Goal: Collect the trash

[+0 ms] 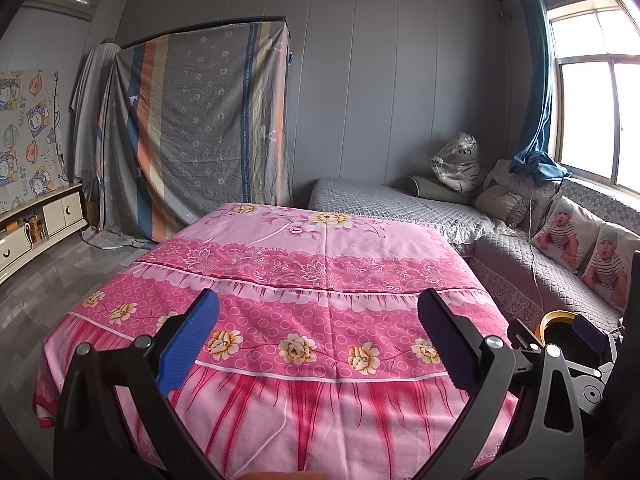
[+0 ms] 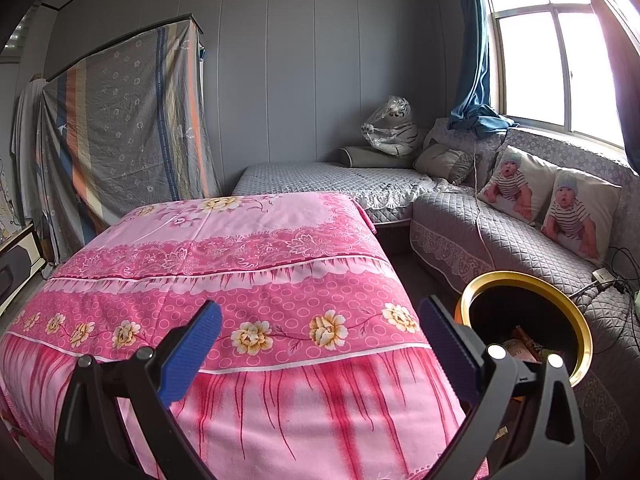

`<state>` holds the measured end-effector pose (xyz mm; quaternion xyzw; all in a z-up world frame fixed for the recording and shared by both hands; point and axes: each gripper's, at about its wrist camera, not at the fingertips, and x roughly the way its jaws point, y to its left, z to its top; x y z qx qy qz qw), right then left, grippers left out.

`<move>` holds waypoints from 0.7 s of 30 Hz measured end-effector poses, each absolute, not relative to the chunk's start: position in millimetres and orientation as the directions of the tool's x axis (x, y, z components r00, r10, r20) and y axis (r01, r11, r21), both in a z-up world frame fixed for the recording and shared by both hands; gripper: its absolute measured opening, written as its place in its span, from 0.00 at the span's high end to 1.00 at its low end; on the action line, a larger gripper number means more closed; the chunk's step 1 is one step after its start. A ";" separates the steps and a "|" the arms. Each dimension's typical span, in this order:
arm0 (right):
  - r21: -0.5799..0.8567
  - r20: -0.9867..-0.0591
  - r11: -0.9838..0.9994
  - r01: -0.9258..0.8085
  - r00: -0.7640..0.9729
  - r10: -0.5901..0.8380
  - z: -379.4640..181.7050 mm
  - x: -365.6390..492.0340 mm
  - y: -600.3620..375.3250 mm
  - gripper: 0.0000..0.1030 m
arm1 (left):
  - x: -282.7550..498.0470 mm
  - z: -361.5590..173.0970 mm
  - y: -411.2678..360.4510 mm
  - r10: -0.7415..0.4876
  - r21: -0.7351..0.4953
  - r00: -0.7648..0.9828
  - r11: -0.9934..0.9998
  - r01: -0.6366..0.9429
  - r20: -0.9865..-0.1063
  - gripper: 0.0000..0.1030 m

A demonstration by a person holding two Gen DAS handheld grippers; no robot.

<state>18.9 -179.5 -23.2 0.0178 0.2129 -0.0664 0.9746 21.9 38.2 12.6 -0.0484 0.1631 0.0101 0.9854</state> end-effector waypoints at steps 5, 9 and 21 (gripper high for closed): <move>0.007 -0.418 0.991 0.137 0.900 -0.122 -23.1 19.1 -179.7 0.08 | 23.3 12.6 39.2 0.000 -0.097 0.945 0.995 -0.034 -0.328 0.08; 0.008 -0.419 0.990 0.138 0.900 -0.122 -23.5 19.1 -180.3 0.08 | 23.3 12.4 39.3 0.001 -0.096 0.945 0.995 -0.034 -0.327 0.08; 0.009 -0.420 0.990 0.138 0.899 -0.121 -22.9 19.4 -181.1 0.08 | 23.5 13.2 39.6 -0.002 -0.098 0.945 0.995 -0.032 -0.327 0.08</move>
